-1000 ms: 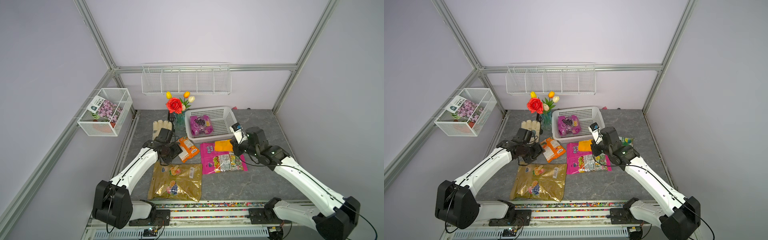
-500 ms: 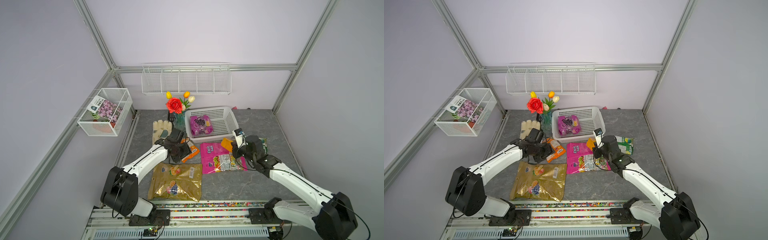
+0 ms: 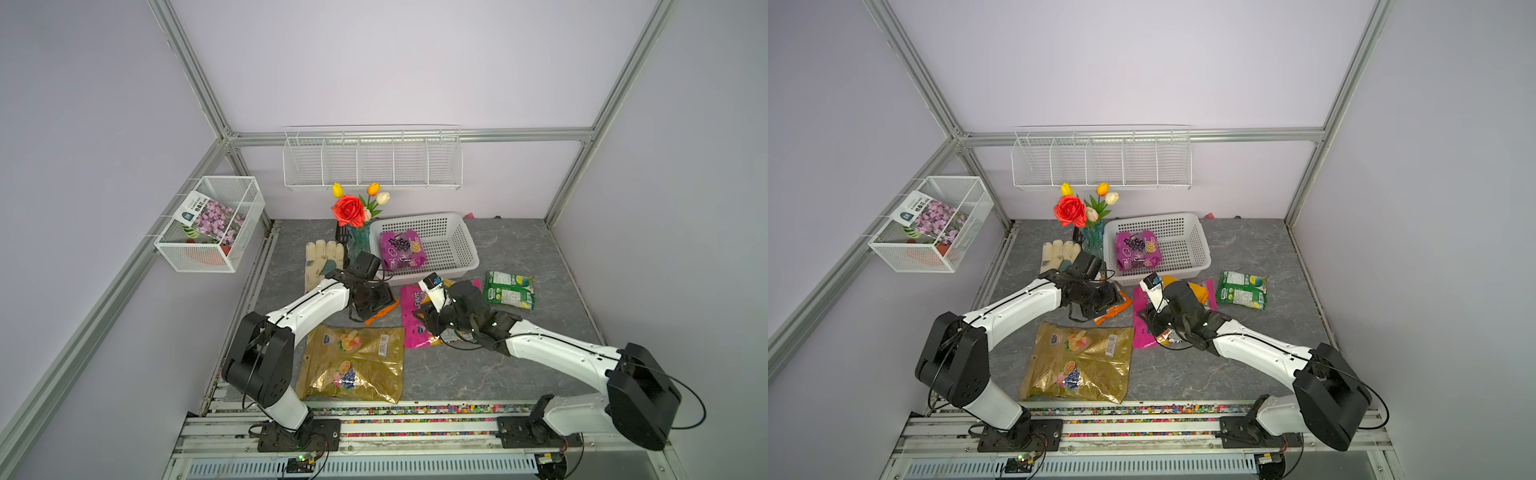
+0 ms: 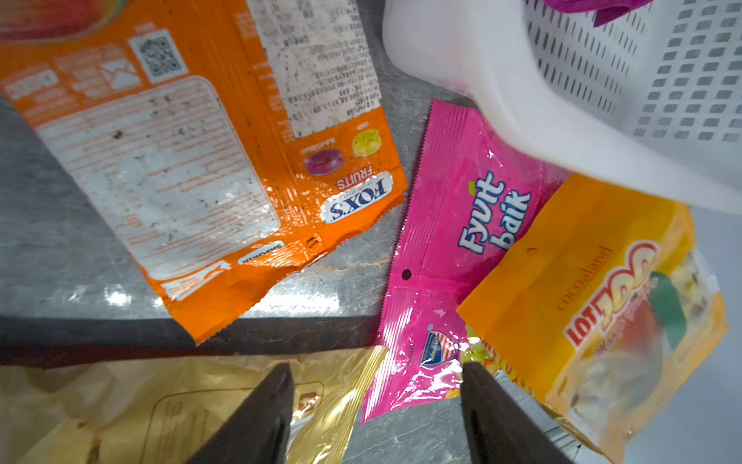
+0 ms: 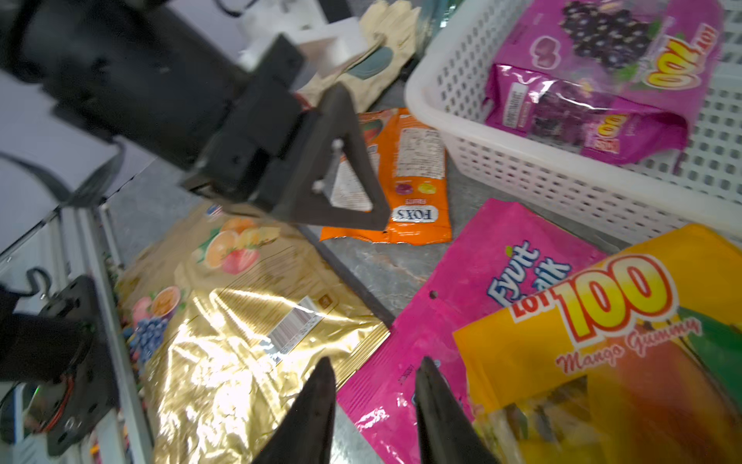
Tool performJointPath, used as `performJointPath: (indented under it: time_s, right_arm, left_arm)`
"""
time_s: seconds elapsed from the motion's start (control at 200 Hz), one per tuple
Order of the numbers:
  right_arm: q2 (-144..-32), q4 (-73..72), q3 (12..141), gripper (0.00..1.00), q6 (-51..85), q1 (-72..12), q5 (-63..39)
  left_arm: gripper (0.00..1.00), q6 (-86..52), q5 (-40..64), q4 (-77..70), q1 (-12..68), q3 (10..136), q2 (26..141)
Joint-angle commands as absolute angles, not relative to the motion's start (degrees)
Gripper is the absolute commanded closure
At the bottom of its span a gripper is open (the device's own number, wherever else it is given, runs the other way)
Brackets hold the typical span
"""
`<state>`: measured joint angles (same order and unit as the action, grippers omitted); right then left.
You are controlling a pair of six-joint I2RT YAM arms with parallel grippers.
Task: Put the candies in the basket
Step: Place the candy at the center of the board, then pick up the candy at the center of the board.
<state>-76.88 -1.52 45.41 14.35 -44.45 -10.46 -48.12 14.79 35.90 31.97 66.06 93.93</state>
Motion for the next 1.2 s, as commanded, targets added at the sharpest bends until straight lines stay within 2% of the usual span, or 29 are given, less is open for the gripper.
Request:
performJointPath:
  time_s: [0.0,0.22,0.35,0.39,0.455,0.495,0.54,0.585,0.765,0.96,1.05,1.195]
  right_arm:
    - [-72.6,10.2,47.4,0.55,16.3,-44.5,-14.0]
    - [-69.3,42.4,56.8,0.53,18.8,-44.0,0.4]
    - [-67.2,49.5,58.2,0.50,19.6,-44.0,7.8]
    - [-66.3,50.4,58.1,0.46,21.2,-43.9,10.2]
    - [-65.0,52.8,58.3,0.32,24.1,-43.7,13.6]
    - [-64.2,54.9,58.2,0.21,25.8,-43.6,16.2]
    - [-63.6,57.1,57.7,0.03,27.0,-43.6,18.3]
    - [-62.8,57.9,56.2,0.01,26.5,-43.4,18.9]
    - [-60.8,48.1,49.6,0.01,18.2,-43.1,11.8]
    - [-55.6,28.2,38.3,0.01,8.9,-43.1,15.9]
    - [-53.2,23.6,37.1,0.01,1.9,-43.4,17.6]
    - [-51.3,14.8,31.3,0.05,-1.7,-43.4,20.4]
  left_arm:
    - [0.31,-45.3,16.9,36.1,32.7,69.1,96.1]
    - [0.31,-37.3,15.5,39.1,36.4,75.3,101.9]
    - [0.31,-34.4,16.5,37.9,37.4,76.0,103.2]
    - [0.31,-33.6,17.5,36.6,37.6,75.9,103.1]
    - [0.31,-32.1,17.6,35.2,38.3,75.8,102.7]
    - [0.31,-31.0,16.8,34.8,38.9,75.8,102.5]
    - [0.29,-29.5,16.0,34.2,39.7,75.6,102.4]
    - [0.28,-27.8,15.5,33.5,40.3,75.6,102.4]
    - [0.26,-24.2,17.2,30.0,40.6,74.7,102.9]
    - [0.25,-24.4,18.0,26.5,40.6,72.7,101.8]
    - [0.25,-24.5,17.8,26.0,40.6,72.3,101.9]
    - [0.24,-25.0,18.7,26.6,40.6,74.8,103.4]
